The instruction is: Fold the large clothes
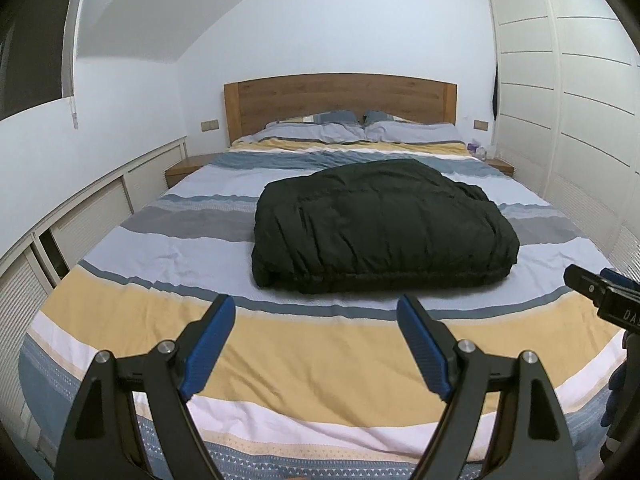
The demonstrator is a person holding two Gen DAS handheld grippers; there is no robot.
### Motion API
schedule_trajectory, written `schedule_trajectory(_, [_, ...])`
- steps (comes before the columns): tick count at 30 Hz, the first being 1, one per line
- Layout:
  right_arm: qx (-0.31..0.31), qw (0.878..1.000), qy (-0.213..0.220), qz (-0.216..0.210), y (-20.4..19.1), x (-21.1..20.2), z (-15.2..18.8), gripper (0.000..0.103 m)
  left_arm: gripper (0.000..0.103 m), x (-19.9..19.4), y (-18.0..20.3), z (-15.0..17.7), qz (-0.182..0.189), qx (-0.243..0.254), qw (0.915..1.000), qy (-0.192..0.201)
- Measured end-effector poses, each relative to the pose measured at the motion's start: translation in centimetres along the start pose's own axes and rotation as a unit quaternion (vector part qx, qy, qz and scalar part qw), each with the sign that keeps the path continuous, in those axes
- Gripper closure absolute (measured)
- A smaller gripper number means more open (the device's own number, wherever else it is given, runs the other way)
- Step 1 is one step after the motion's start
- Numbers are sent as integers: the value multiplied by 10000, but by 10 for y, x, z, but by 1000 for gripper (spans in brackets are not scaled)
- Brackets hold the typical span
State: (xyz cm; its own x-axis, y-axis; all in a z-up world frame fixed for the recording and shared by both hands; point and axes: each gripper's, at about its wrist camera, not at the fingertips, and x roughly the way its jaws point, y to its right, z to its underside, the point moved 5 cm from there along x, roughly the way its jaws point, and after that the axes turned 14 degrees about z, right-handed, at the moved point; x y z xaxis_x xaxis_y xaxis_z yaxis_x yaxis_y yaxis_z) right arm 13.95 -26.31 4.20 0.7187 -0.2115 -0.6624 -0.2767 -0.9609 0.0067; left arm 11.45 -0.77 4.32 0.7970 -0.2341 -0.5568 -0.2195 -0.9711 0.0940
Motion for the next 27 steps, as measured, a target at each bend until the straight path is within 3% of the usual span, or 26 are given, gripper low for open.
schedule_trajectory(27, [-254,9985,273,402,18,-42,13,1,20,-28,-1,12,23,-74,10000,55])
